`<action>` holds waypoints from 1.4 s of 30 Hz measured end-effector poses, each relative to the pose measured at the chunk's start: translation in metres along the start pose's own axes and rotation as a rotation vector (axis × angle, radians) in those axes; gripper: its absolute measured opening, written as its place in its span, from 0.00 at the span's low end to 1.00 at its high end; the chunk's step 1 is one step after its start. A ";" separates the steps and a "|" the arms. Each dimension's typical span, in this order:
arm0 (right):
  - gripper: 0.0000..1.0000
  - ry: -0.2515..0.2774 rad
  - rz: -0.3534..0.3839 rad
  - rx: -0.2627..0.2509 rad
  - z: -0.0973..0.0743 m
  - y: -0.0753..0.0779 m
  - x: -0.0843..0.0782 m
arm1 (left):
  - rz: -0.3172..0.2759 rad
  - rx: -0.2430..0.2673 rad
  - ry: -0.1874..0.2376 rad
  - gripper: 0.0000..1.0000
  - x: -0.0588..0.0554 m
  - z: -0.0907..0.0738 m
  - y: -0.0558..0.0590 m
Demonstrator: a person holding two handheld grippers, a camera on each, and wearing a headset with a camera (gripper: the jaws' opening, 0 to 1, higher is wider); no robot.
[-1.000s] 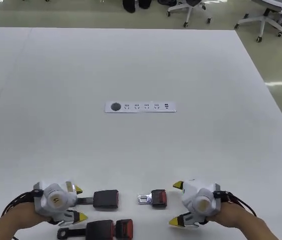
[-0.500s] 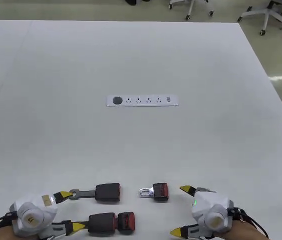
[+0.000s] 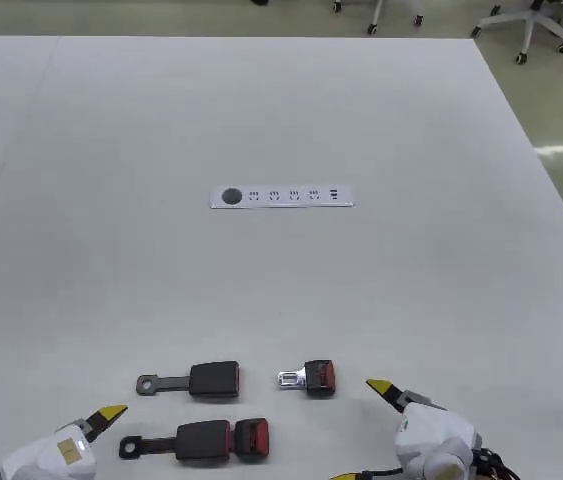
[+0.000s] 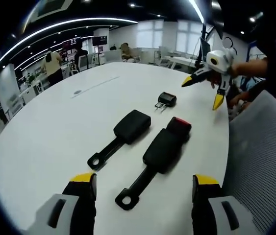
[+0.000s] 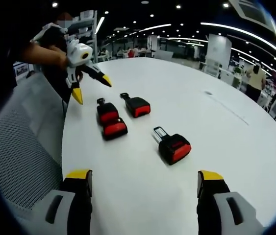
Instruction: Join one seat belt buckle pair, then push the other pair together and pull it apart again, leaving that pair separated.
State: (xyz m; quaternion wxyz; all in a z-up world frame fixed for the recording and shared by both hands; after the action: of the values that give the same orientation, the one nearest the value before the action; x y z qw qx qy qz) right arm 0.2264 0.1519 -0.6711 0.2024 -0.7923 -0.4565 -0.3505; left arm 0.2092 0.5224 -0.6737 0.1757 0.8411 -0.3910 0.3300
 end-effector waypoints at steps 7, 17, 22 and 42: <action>0.97 0.029 0.020 -0.012 -0.001 -0.006 -0.002 | -0.023 0.020 0.018 0.94 0.003 -0.003 0.002; 0.99 0.041 0.025 -0.028 -0.008 -0.004 -0.005 | -0.035 0.026 0.037 1.00 0.011 -0.005 0.006; 0.99 0.042 0.010 -0.029 -0.008 -0.004 -0.004 | -0.038 0.014 0.042 1.00 0.011 -0.005 0.010; 0.99 0.031 -0.025 -0.003 -0.006 -0.008 -0.001 | -0.032 0.005 0.036 1.00 0.009 -0.005 0.014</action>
State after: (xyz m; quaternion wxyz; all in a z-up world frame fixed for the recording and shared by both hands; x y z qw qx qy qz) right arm 0.2169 0.1516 -0.6683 0.2036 -0.7812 -0.4627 -0.3662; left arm 0.2000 0.5114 -0.6636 0.1859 0.8416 -0.3734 0.3431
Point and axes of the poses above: the centre of the closed fingertips' face, and the gripper's own axes: z roughly forward along the fingers, y roughly to its right, x roughly out of its top, the point moved 9 cm from there along -z, roughly backward along the fingers, and after that the axes turned 2 degrees about -y, right-handed, at the moved point
